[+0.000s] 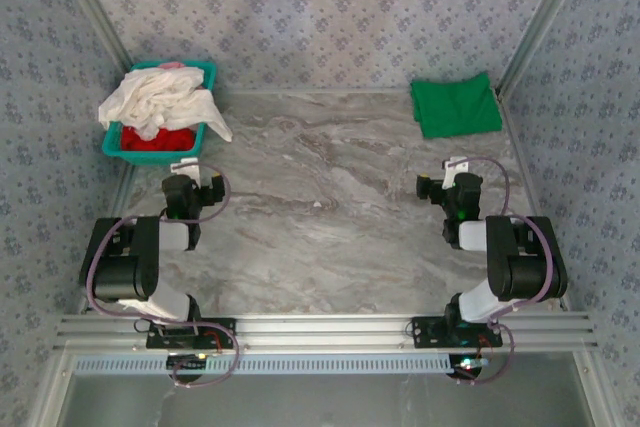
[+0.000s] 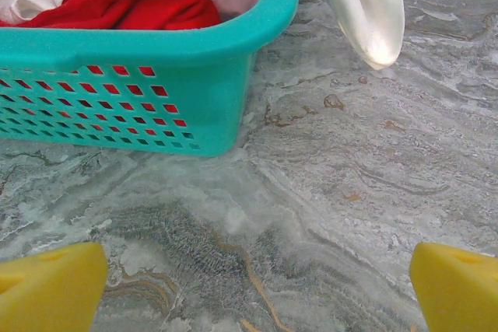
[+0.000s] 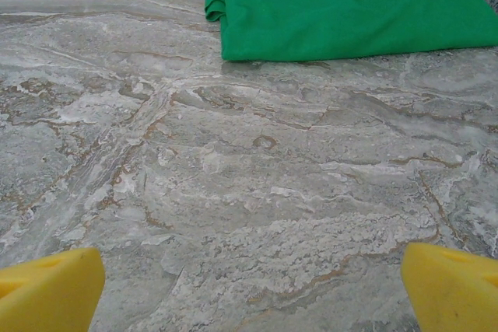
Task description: Fold and stack the t-shirts
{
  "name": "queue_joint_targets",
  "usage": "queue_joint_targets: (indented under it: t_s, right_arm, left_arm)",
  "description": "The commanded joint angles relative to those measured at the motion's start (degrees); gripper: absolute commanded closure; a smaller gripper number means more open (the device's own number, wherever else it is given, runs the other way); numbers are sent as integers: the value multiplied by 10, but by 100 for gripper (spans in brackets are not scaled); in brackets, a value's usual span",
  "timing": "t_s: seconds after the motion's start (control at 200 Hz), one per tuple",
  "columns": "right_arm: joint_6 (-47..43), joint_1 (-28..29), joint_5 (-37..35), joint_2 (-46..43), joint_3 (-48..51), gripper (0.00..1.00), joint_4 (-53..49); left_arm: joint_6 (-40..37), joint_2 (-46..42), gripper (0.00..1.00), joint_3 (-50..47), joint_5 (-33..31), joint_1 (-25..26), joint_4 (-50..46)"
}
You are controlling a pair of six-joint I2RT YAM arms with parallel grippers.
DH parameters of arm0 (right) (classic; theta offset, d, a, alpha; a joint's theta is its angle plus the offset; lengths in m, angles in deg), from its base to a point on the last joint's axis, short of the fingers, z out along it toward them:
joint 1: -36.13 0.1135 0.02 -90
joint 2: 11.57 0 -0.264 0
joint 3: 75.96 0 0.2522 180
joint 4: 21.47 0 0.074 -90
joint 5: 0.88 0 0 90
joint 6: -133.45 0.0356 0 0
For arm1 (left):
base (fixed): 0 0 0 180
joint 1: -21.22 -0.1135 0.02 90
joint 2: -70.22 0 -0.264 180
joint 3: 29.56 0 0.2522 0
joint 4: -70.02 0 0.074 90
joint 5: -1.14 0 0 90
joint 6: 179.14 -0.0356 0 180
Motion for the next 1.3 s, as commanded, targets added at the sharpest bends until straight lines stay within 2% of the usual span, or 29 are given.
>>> queue_joint_targets:
  t_s: [0.0,0.13,0.17,0.235,0.29,0.32,0.355,0.37,0.39,0.41,0.42,0.445,0.485,0.525,0.63,0.75,1.059,1.189,1.239,1.294]
  right_arm:
    - [10,-3,5,1,-6,0,11]
    - [9,-3,4,1,-5,0,13]
    - [14,2,-24,-6,-3,0,12]
    - [20,12,-76,-55,-24,0,-63]
    - [24,25,-124,-109,-56,0,-155]
    - [67,28,-154,-136,-77,0,-203]
    - [191,22,-178,-159,-105,0,-282]
    - [242,15,-165,-167,-118,0,-321]
    - [283,-3,-110,-173,-131,0,-345]
    - [287,-19,-60,-174,-138,0,-336]
    - [291,-31,-7,-173,-142,0,-318]
    - [294,-38,70,-167,-150,0,-303]
    - [281,-25,123,-153,-179,0,-314]
    - [244,15,92,-137,-228,1,-378]
    - [143,132,-66,-70,-368,1,-527]
    - [110,186,-82,-19,-450,0,-574]
    - [121,202,-82,-20,-445,0,-583]
    - [112,200,-99,-45,-422,0,-591]
    - [108,198,-100,-56,-413,0,-594]
    - [106,198,-104,-64,-407,0,-598]
  left_arm:
    - [10,3,0,15,14,-4,3]
    - [10,3,0,15,14,-3,3]
    - [9,3,0,14,13,-4,8]
    - [1,-26,0,21,6,4,-23]
    - [-13,-89,0,47,-51,35,-120]
    - [-8,-124,0,70,-85,50,-176]
    - [13,-161,0,94,-89,55,-226]
    - [25,-174,0,103,-83,55,-241]
    - [39,-188,0,115,-75,54,-254]
    - [52,-199,0,128,-65,54,-266]
    - [58,-202,0,136,-59,53,-272]
    - [69,-206,0,160,-46,50,-291]
    - [79,-198,2,211,-35,50,-336]
    - [83,-175,3,271,-35,48,-389]
    - [91,-82,5,416,-38,29,-502]
    - [105,27,5,549,-26,-7,-582]
    - [78,264,4,791,-31,-61,-682]
    - [52,348,9,889,-54,-70,-713]
    - [42,376,16,929,-59,-75,-722]
    - [36,403,20,965,-56,-82,-731]
